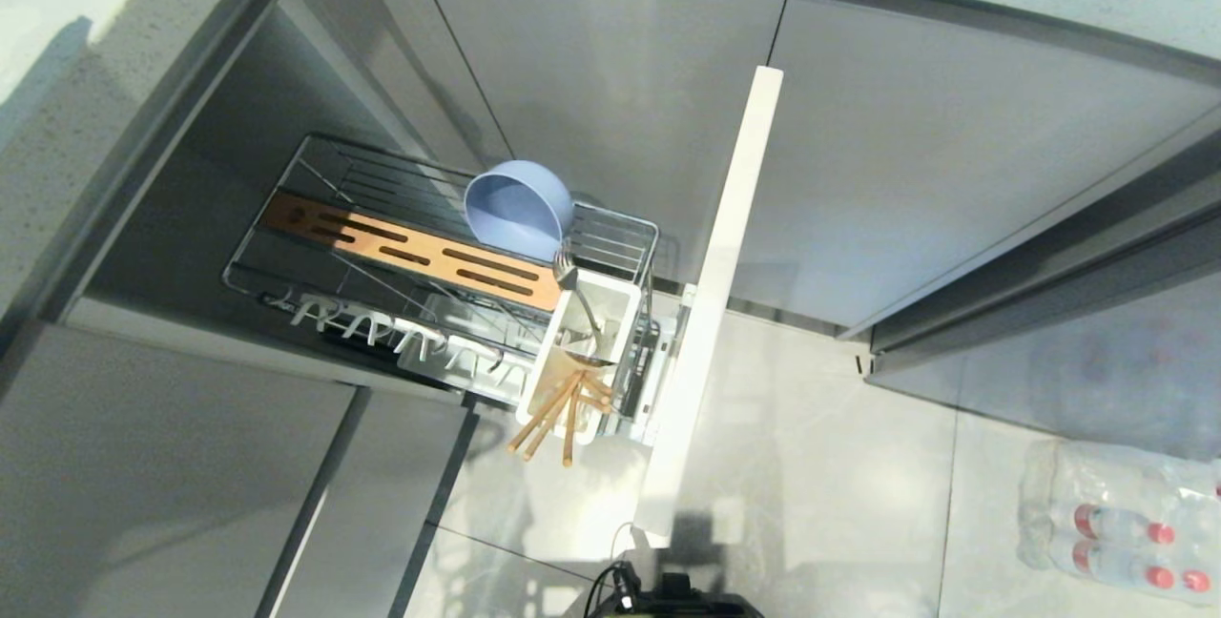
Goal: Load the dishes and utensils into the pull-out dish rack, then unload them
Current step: Take the bowl out of the cupboard
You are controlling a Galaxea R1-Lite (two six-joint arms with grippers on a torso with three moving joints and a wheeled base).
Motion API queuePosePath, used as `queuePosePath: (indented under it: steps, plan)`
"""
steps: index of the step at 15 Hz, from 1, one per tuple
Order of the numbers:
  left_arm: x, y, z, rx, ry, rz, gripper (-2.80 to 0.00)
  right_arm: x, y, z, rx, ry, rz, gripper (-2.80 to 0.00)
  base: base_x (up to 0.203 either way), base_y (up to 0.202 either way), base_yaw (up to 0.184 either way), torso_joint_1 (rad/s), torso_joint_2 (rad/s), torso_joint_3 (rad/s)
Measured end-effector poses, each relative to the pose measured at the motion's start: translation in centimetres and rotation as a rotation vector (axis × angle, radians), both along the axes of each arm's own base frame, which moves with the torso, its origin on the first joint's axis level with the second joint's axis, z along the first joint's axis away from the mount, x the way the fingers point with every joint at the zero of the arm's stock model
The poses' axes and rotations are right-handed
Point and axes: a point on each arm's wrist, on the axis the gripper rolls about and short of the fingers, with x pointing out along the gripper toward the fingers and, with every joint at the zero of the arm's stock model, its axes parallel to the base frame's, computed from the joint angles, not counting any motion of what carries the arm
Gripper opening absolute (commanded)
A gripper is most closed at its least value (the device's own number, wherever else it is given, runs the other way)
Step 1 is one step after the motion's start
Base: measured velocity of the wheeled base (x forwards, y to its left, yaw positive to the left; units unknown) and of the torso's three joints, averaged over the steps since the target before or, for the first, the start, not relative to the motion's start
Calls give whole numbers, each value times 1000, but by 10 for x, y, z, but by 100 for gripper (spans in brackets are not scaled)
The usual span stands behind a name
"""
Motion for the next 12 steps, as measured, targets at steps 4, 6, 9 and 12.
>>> queuePosePath:
  steps: [4, 6, 9, 12]
  plan:
    - [16, -27, -24, -80, 166, -181, -280, 0, 0, 0, 0, 0, 0, -280, 0, 0, 0, 0, 0, 0]
    - [28, -44, -37, -58, 231, -224, -280, 0, 0, 0, 0, 0, -1, -280, 0, 0, 0, 0, 0, 0]
    - [57, -69, -59, -19, 300, -188, -280, 0, 0, 0, 0, 0, 0, -280, 0, 0, 0, 0, 0, 0]
    - [92, -95, -85, 12, 342, -137, -280, 0, 0, 0, 0, 0, 0, -280, 0, 0, 0, 0, 0, 0]
